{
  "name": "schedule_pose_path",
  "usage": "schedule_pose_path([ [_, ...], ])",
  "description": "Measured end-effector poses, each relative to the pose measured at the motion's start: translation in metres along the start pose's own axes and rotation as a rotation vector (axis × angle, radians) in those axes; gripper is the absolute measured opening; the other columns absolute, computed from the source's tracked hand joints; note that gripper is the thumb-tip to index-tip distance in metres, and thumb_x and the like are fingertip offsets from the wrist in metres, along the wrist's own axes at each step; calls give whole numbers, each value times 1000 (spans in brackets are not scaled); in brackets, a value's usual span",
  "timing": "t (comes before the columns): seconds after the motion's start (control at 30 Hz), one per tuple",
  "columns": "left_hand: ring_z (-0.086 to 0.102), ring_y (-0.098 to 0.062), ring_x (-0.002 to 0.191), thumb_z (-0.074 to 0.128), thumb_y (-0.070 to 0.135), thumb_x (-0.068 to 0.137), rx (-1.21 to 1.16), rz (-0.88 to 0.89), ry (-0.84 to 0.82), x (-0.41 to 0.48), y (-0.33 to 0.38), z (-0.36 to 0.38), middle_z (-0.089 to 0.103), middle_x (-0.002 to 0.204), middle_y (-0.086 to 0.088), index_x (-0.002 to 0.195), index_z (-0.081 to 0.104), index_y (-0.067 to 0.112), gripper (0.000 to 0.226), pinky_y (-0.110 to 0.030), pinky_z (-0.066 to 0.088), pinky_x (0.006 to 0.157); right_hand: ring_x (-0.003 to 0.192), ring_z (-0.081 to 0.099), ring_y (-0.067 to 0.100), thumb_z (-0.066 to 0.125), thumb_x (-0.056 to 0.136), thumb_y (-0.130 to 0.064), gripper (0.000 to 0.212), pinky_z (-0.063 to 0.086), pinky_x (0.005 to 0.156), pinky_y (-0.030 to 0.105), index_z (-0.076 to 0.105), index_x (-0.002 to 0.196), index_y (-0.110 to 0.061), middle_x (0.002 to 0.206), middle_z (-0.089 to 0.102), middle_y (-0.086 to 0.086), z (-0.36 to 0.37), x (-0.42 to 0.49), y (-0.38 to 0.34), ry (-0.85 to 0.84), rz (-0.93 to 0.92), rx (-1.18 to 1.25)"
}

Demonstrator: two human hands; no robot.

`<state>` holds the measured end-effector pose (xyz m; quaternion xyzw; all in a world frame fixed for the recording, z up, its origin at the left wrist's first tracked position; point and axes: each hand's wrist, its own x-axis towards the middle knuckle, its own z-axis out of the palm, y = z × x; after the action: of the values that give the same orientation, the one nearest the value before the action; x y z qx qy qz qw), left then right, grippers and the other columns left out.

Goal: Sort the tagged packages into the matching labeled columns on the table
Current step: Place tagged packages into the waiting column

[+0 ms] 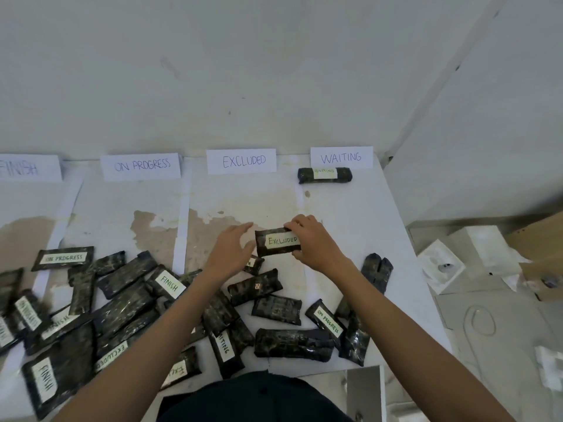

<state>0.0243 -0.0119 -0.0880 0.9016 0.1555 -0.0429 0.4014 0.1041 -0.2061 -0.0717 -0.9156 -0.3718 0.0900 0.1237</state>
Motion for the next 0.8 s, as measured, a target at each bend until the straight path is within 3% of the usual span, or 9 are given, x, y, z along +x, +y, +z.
schedule_pose_path([
  [0.07, 32, -26, 134, 52, 23, 91, 102, 37, 31, 15, -8, -4, 43, 142, -9, 139, 41, 19, 49, -40, 28, 109, 110, 44, 26, 68, 78, -12, 55, 45, 91, 39, 48, 129, -9, 127, 44, 9, 2, 16, 7, -19, 46, 19],
  [0.17, 25, -29, 138, 53, 20, 90, 200, 45, 31, 40, -18, -8, 35, 148, -10, 141, 37, 17, 53, -44, 26, 112, 110, 45, 26, 70, 78, -14, 57, 49, 89, 42, 47, 130, -8, 126, 42, 10, 5, 43, 18, -53, 100, 53],
  [0.43, 21, -29, 140, 52, 16, 89, 282, -9, -29, 113, -41, -14, 25, 153, -10, 144, 31, 14, 59, -46, 29, 112, 115, 43, 24, 69, 82, -16, 60, 48, 92, 38, 43, 135, -9, 128, 41, 10, 17, 122, 48, -120, 172, 81],
  [0.63, 19, -34, 141, 51, 12, 89, 350, 9, -58, 166, -60, -14, 22, 154, -14, 145, 28, 8, 60, -49, 29, 111, 112, 45, 25, 70, 81, -16, 60, 50, 88, 45, 43, 134, -11, 126, 40, 9, 36, 179, 72, -145, 211, 86],
  [0.8, 14, -33, 143, 51, 15, 90, 396, 12, -48, 194, -74, -8, 18, 155, -14, 146, 24, 8, 63, -47, 27, 113, 116, 42, 24, 69, 83, -15, 61, 48, 91, 40, 42, 136, -9, 128, 40, 10, 50, 208, 83, -175, 180, 87],
])
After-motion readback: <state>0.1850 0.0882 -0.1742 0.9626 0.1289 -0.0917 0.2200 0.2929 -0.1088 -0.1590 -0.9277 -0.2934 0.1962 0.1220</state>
